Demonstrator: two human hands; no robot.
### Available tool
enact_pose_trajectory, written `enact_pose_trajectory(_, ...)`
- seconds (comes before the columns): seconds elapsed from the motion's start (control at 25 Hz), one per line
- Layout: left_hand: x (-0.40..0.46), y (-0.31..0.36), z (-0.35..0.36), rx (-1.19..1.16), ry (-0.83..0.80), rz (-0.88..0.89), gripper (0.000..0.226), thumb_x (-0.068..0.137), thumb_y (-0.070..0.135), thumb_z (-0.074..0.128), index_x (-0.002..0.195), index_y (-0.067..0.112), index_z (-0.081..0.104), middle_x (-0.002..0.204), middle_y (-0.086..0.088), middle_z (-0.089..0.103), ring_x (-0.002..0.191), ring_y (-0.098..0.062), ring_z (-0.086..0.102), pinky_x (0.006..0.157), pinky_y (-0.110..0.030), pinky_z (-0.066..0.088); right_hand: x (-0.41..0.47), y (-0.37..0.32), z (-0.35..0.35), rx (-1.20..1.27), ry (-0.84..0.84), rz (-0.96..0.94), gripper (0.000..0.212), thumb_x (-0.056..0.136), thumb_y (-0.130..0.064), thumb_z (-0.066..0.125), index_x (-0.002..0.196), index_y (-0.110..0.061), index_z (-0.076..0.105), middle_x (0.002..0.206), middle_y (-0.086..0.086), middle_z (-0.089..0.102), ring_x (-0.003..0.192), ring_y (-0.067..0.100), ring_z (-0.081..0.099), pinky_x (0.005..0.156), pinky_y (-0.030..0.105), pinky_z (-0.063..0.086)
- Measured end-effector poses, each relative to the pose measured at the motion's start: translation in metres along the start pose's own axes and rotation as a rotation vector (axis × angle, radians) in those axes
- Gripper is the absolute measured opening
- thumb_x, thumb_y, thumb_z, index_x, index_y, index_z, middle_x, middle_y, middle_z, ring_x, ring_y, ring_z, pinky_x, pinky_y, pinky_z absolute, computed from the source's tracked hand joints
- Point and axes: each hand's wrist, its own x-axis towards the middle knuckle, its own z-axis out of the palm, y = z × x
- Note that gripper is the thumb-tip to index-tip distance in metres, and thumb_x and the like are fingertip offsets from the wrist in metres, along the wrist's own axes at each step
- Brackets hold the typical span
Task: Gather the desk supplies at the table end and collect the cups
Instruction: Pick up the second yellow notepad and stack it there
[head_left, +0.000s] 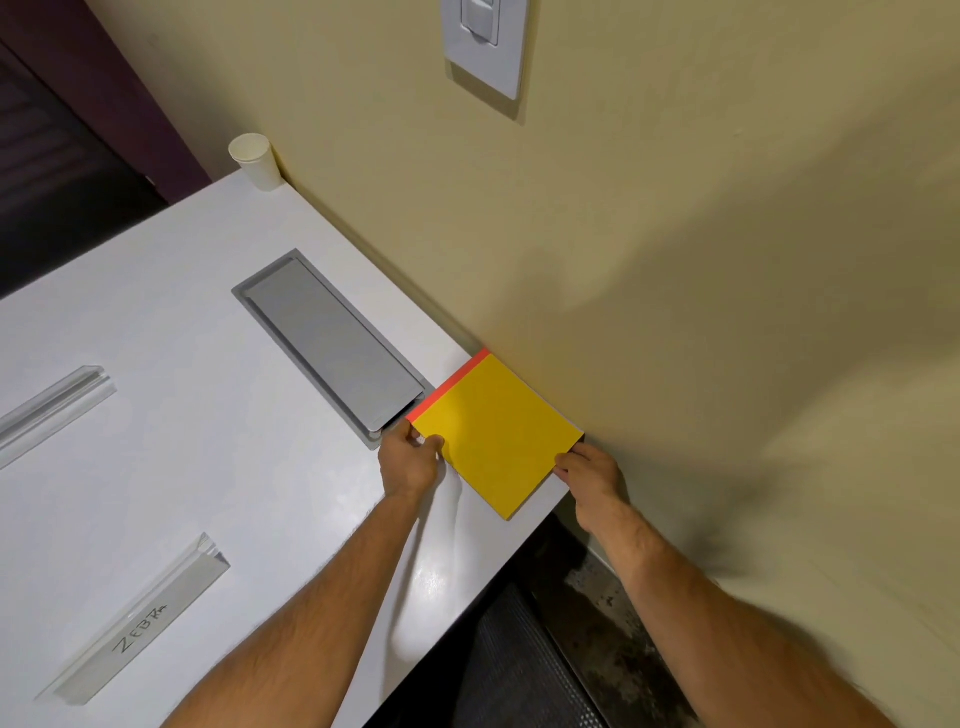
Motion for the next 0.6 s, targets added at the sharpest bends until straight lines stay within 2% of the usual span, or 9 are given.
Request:
enact_pose_trajectory(0.08, -0.001, 0.002, 0.001, 0.002, -0.015, 0.001, 0.025, 0.084, 0.014, 0.077, 0.081, 0.001, 0.056, 0.076, -0.009, 0.052, 0.067, -0.02, 0.045, 0.06, -0.03, 0.038, -0.004, -0.001, 0.001, -0.019, -0.032, -0.012, 0.03, 0.094, 0.014, 0.049, 0.12, 0.004, 0.06, 0.128, 0.027, 0.06, 0.115, 0.036, 0.06, 0.102, 0.042, 0.047)
enact_pose_trajectory(0.2, -0.003, 0.003, -0.002, -0.022, -0.057, -0.033, 0.029, 0.084, 0.014, 0.077, 0.079, 0.01, 0.049, 0.077, -0.009, 0.046, 0.066, -0.019, 0.04, 0.063, -0.032, 0.037, -0.001, 0.004, -0.005, -0.116, -0.137, -0.025, 0.031, 0.095, 0.009, 0.05, 0.106, -0.016, 0.064, 0.118, 0.016, 0.064, 0.096, 0.022, 0.061, 0.089, 0.035, 0.051)
enact_pose_trajectory(0.28, -0.013, 0.006, -0.008, -0.043, -0.083, -0.04, 0.024, 0.086, 0.014, 0.075, 0.083, 0.018, 0.052, 0.083, -0.007, 0.049, 0.073, -0.02, 0.044, 0.072, -0.035, 0.04, 0.0, 0.007, -0.01, -0.16, -0.138, -0.01, 0.036, 0.094, 0.006, 0.054, 0.123, -0.014, 0.06, 0.115, 0.012, 0.061, 0.094, 0.021, 0.061, 0.089, 0.034, 0.053)
enact_pose_trajectory(0.32, -0.022, 0.008, -0.013, -0.055, -0.101, -0.037, 0.017, 0.088, 0.015, 0.073, 0.096, 0.02, 0.059, 0.093, -0.006, 0.055, 0.082, -0.02, 0.049, 0.079, -0.035, 0.042, -0.003, 0.007, -0.013, -0.16, -0.113, 0.008, 0.048, 0.094, 0.004, 0.056, 0.139, -0.008, 0.049, 0.119, 0.012, 0.058, 0.095, 0.022, 0.061, 0.095, 0.037, 0.053)
enact_pose_trajectory(0.36, -0.031, 0.01, -0.018, -0.048, -0.111, -0.03, 0.028, 0.091, 0.016, 0.071, 0.117, 0.016, 0.061, 0.105, -0.005, 0.06, 0.092, -0.019, 0.053, 0.086, -0.033, 0.043, -0.01, 0.006, -0.015, -0.153, -0.085, 0.027, 0.059, 0.094, 0.002, 0.056, 0.149, -0.005, 0.036, 0.124, 0.013, 0.056, 0.098, 0.023, 0.062, 0.101, 0.041, 0.05)
enact_pose_trajectory(0.4, -0.041, 0.012, -0.024, -0.032, -0.128, -0.005, 0.045, 0.092, 0.018, 0.069, 0.134, 0.012, 0.055, 0.116, -0.006, 0.062, 0.099, -0.019, 0.056, 0.089, -0.031, 0.043, -0.02, 0.003, -0.016, -0.16, -0.069, 0.027, 0.063, 0.095, 0.001, 0.056, 0.152, -0.003, 0.028, 0.126, 0.015, 0.056, 0.1, 0.026, 0.062, 0.104, 0.043, 0.049)
enact_pose_trajectory(0.44, -0.053, 0.014, -0.033, -0.02, -0.138, 0.027, 0.052, 0.093, 0.019, 0.068, 0.141, 0.01, 0.05, 0.122, -0.006, 0.063, 0.103, -0.019, 0.058, 0.09, -0.03, 0.042, -0.032, -0.001, -0.016, -0.193, -0.076, 0.009, 0.063, 0.095, 0.0, 0.055, 0.152, -0.003, 0.028, 0.123, 0.014, 0.058, 0.102, 0.028, 0.063, 0.103, 0.043, 0.049)
enact_pose_trajectory(0.52, -0.079, 0.015, -0.048, 0.013, -0.154, 0.067, 0.053, 0.092, 0.022, 0.067, 0.142, 0.012, 0.05, 0.122, -0.006, 0.065, 0.109, -0.023, 0.062, 0.09, -0.028, 0.044, -0.057, -0.008, -0.012, -0.283, -0.133, -0.045, 0.054, 0.095, -0.005, 0.057, 0.146, -0.007, 0.04, 0.12, 0.011, 0.061, 0.106, 0.03, 0.063, 0.095, 0.04, 0.052)
enact_pose_trajectory(0.6, -0.108, 0.015, -0.066, 0.055, -0.169, 0.092, 0.052, 0.092, 0.024, 0.067, 0.141, 0.014, 0.052, 0.123, -0.005, 0.065, 0.113, -0.02, 0.061, 0.095, -0.028, 0.045, -0.085, -0.013, -0.003, -0.416, -0.199, -0.126, 0.048, 0.093, -0.01, 0.059, 0.14, -0.011, 0.049, 0.119, 0.008, 0.063, 0.102, 0.025, 0.063, 0.088, 0.038, 0.055)
